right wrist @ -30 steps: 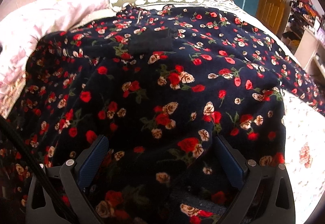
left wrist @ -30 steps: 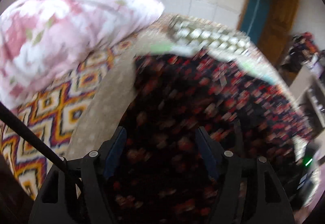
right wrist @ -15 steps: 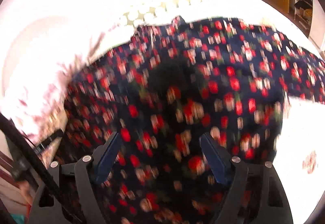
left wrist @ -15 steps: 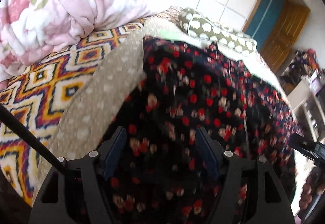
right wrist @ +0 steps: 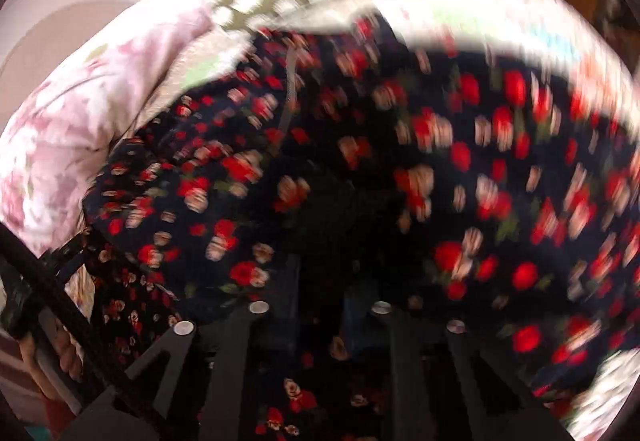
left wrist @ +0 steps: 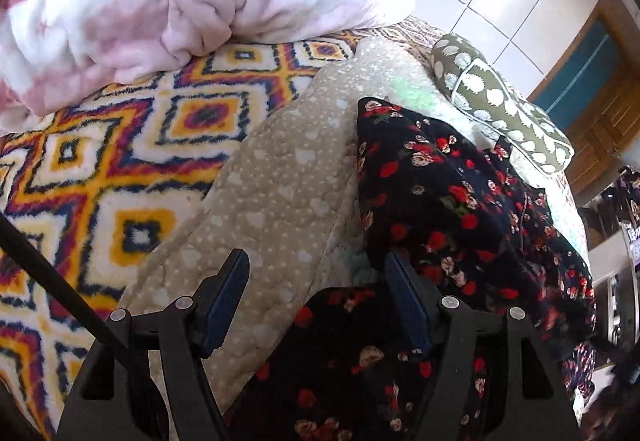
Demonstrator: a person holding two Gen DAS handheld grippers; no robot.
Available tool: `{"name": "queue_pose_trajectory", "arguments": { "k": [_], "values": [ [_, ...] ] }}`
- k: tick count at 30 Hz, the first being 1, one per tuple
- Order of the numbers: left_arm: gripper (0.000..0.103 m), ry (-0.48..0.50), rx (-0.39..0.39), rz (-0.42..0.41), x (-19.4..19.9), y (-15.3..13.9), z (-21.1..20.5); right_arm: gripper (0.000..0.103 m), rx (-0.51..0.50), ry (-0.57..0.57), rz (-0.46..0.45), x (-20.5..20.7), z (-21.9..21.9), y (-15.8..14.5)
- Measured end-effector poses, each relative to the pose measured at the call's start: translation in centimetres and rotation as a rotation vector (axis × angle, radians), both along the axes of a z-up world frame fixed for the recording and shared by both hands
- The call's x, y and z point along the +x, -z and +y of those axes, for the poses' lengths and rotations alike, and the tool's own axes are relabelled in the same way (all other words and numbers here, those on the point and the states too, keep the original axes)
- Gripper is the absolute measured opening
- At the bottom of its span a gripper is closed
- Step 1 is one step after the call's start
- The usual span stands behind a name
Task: Fold large clothes
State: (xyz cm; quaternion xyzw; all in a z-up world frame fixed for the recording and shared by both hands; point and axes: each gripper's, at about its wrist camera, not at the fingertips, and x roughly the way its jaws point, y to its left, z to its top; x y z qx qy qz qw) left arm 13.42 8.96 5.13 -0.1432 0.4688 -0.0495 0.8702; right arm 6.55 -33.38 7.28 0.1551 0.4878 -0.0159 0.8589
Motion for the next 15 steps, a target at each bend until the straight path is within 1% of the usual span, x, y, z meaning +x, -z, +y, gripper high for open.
{"name": "queue_pose_trajectory", "arguments": {
  "k": [1,3,5,6,8,10,12,13,14,15],
  "values": [
    [0.069,0.002,0.006,-0.007,-0.1,-0.1,-0.1,0.014,-0.017,0.01,-0.045,-0.7,-0.3,-1.6],
    [0.069,0.004,0.031,-0.013,-0.2,-0.2,-0.5,0.014,-0.044,0.066,-0.124,-1.2,-1.8,-4.3],
    [0.069,0.012,0.068,0.005,-0.4,0.2,-1.2,0.014,-0.096,0.155,-0.171,-2.2,-3.7,-5.9],
    [0.069,0.018,0.082,0.017,-0.3,0.6,-1.4,0.014,-0.104,0.195,-0.172,-2.6,-4.6,-5.9],
    [0.069,0.04,0.097,0.049,-0.5,1.4,-2.1,0.014,-0.076,0.247,-0.128,-3.1,-6.1,-4.3],
    [0.069,0.051,0.089,0.069,-0.9,1.8,-2.2,0.014,-0.054,0.247,-0.039,-3.9,-6.7,-1.3],
    [0.069,0.063,0.067,0.067,-1.9,1.6,-2.1,0.015,-0.059,0.238,0.056,-4.6,-6.6,1.8],
    [0.069,0.068,0.063,0.061,-2.3,1.4,-2.1,0.015,-0.057,0.231,0.089,-5.1,-6.8,2.8],
    [0.069,0.073,0.06,0.052,-2.7,1.1,-2.0,0.016,-0.056,0.233,0.108,-5.5,-6.8,3.6],
    [0.069,0.075,0.06,0.038,-3.3,0.8,-1.8,0.017,-0.053,0.245,0.105,-6.6,-7.3,3.6]
  ]
}}
